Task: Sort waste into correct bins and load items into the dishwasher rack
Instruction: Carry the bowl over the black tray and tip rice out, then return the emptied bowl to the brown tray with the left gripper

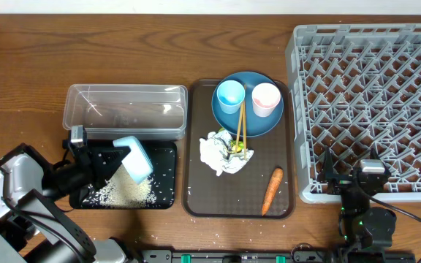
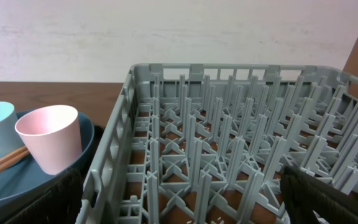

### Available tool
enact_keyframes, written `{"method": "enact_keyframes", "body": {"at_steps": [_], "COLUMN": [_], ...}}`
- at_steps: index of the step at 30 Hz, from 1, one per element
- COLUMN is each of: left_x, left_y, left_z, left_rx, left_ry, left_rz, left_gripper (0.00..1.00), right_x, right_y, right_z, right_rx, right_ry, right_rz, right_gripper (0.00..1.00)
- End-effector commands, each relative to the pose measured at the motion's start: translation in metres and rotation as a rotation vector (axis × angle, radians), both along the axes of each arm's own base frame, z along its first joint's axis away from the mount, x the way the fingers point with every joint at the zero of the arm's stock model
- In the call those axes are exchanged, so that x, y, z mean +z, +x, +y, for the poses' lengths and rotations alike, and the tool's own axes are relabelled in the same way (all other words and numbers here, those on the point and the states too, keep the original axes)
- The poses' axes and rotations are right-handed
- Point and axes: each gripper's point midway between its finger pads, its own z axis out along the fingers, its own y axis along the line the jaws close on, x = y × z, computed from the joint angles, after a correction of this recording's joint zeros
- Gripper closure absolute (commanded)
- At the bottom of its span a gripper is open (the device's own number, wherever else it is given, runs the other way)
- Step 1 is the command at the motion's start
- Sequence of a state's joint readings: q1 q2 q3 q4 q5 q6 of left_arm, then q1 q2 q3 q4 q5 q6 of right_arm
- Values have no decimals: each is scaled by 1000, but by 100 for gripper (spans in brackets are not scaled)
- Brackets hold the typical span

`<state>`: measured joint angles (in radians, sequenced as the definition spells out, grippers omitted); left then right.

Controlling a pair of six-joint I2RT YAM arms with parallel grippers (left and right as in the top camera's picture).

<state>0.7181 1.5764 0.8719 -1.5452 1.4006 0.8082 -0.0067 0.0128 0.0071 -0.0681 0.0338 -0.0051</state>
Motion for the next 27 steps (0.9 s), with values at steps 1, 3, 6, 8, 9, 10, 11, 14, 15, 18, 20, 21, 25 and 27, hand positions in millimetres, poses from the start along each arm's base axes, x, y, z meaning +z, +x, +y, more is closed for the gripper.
{"method": "enact_keyframes", "body": {"at_steps": [1,3,6,8,9,10,11,14,15,18,20,21,25,27], "left_x": [11,14,11,10,9,8,8,12,17,32,46,54,81,92], "left_y": [4,4,5,3,2,2,2,-1,-2,0,1,1,-1,-3], "left_z": [2,2,4,2,2,2,2,-1,-2,-1,-2,-3,-11,-16], "left_rx": [27,29,27,15,8,5,3,3,4,10,13,10,-31,-65], "left_ry": [-20,6,17,19,27,32,33,4,-11,26,59,82,162,204], "left_rz": [-38,-98,-98,-86,-87,-88,-86,-53,-44,-105,-148,-172,-212,-211], "left_gripper": [94,94,94,94,94,94,94,94,94,94,94,94,94,94], "right_x": [-2,-2,-2,-2,-2,-2,-2,-2,-2,-2,-2,-2,-2,-2], "right_y": [0,0,0,0,0,0,0,0,0,0,0,0,0,0], "right_z": [3,3,3,3,3,3,3,3,3,3,3,3,3,3], "right_rx": [11,11,11,11,11,11,11,11,11,11,11,11,11,11], "right_ry": [-4,-4,-4,-4,-4,-4,-4,-4,-4,-4,-4,-4,-4,-4], "right_rz": [5,5,5,5,5,5,5,5,5,5,5,5,5,5], "right_gripper": [1,1,1,1,1,1,1,1,1,1,1,1,1,1]}}
